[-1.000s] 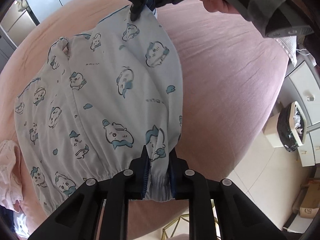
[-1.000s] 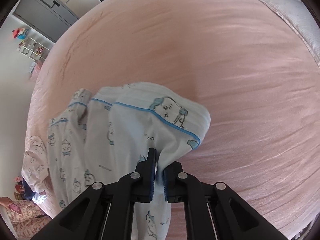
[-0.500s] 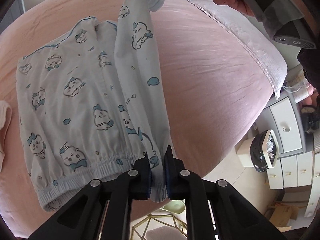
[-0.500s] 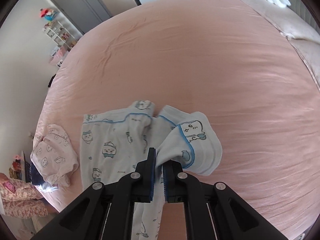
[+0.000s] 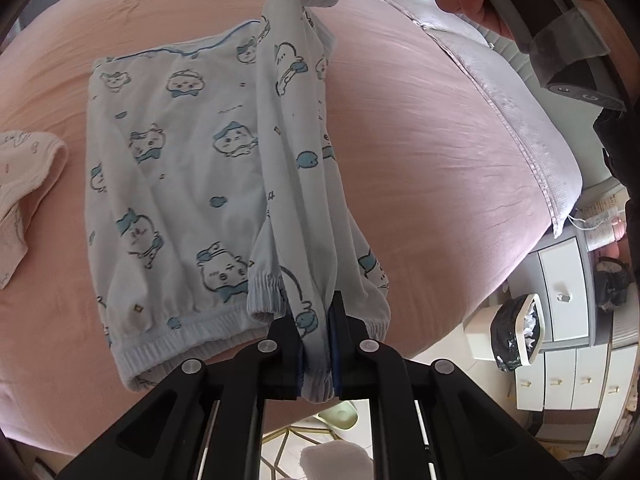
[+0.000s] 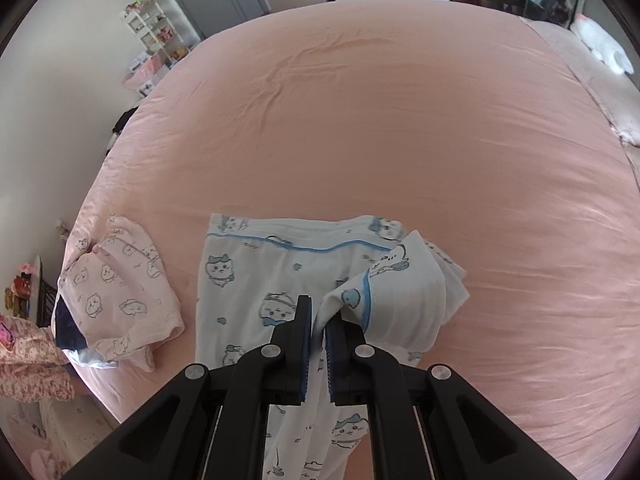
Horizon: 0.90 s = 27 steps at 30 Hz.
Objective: Fold clothes
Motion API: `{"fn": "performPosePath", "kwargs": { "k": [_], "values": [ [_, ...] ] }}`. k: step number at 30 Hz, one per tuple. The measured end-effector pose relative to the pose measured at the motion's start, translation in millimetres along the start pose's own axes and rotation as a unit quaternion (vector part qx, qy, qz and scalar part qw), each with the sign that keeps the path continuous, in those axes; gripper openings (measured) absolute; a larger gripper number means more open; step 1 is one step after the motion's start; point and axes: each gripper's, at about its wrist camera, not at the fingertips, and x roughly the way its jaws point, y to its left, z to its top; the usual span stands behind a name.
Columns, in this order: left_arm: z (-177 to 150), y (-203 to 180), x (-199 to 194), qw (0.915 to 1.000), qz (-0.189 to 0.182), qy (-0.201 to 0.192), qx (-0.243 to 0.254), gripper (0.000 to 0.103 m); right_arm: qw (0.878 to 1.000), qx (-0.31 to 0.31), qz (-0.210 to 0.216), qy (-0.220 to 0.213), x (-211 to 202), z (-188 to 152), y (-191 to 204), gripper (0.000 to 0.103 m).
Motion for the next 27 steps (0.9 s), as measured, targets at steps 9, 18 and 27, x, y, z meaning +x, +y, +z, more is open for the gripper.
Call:
{"fn": "performPosePath", "kwargs": {
  "k": [9, 18, 27],
  "values": [
    [-2.2, 19.8, -6.7, 0.9988, -0.009, -0.012, -0.046, 0.008, 0.999, -0.042, 0.0, -0.003, 6.5, 8.2, 38.9, 0.004],
    [-12.0, 41.7, -8.2, 0.9968, 0.004, -0.016, -0.079, 0.008, 0.996, -0.087, -0.006, 0.002, 21.0, 17.9, 91.3, 0.004],
    [-13.5, 48.0, 5.4, 0.9944, -0.005, -0.007, -0.105, 0.008, 0.992, -0.067, -0.058, 0.087, 61.2, 18.7, 90.5, 0.005]
  ]
}}
